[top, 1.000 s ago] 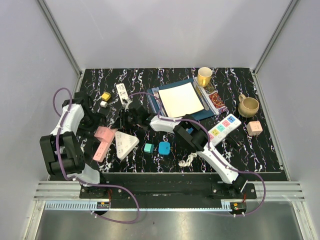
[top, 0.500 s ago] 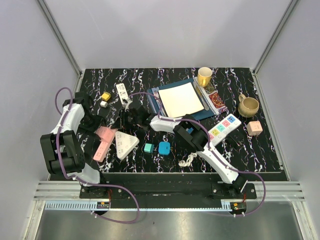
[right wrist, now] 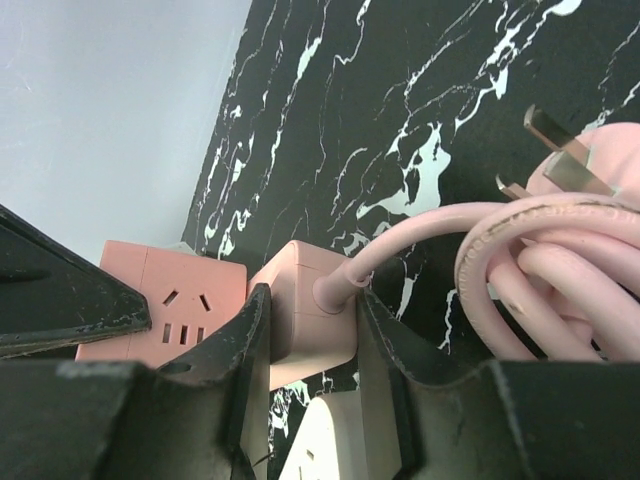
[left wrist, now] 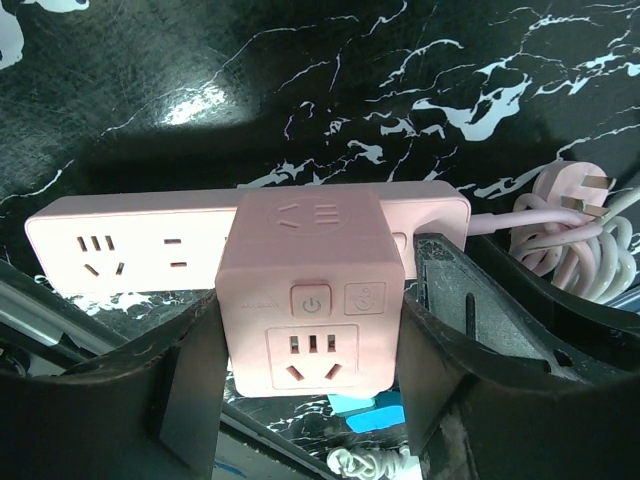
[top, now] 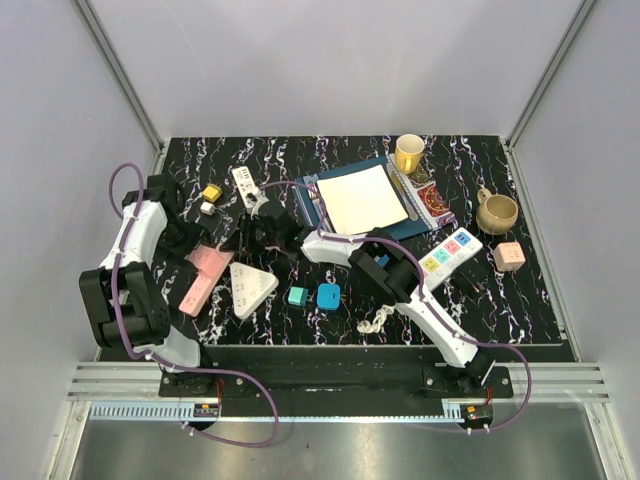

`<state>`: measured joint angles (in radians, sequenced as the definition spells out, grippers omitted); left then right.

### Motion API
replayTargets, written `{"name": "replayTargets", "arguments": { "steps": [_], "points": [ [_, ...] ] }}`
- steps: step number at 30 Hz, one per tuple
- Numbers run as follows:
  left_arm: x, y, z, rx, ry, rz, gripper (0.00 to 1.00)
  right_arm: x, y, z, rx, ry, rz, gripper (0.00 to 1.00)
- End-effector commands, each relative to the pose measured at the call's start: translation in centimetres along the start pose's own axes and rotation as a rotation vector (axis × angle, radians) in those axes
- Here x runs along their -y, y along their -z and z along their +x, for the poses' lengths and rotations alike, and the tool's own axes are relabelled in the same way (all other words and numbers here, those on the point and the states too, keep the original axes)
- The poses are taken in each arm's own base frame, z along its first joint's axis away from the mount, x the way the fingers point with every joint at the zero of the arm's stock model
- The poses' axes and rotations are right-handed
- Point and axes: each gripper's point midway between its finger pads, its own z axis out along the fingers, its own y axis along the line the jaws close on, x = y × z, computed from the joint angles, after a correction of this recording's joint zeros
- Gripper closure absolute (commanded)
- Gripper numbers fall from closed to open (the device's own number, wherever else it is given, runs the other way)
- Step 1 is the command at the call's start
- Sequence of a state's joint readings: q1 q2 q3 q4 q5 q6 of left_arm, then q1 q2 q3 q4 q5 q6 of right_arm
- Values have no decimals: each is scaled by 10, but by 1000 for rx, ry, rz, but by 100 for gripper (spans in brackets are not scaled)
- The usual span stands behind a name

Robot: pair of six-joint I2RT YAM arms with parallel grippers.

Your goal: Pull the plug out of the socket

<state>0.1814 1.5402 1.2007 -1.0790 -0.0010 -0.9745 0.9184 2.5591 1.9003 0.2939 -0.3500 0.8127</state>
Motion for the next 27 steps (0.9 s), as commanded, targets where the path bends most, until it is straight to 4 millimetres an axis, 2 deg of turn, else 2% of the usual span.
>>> {"name": "replayTargets", "arguments": {
  "steps": [1, 5, 11, 17, 20, 22, 24, 27],
  "points": [
    [34, 49, -17, 86, -33, 179, 100, 69, 6, 45, -90, 33, 231, 100],
    [33, 54, -22, 119, -58, 175, 100, 77, 6, 51, -97, 42, 257, 100],
    [21, 56, -37, 209, -114, 119, 100, 82, 3, 59, -106, 57, 279, 100],
    [-2, 27, -41, 221, -214, 2, 100, 78, 1, 58, -100, 74, 288, 100],
    [0, 14, -36, 174, -250, 1, 100, 76, 0, 58, -98, 81, 289, 100],
    [11, 10, -35, 150, -266, 38, 100, 74, -2, 59, -103, 89, 289, 100],
    [26, 10, -30, 113, -308, 111, 100, 74, -3, 62, -105, 87, 295, 100],
    [35, 16, -36, 134, -314, 137, 100, 80, -1, 65, -105, 60, 311, 100]
  ]
}}
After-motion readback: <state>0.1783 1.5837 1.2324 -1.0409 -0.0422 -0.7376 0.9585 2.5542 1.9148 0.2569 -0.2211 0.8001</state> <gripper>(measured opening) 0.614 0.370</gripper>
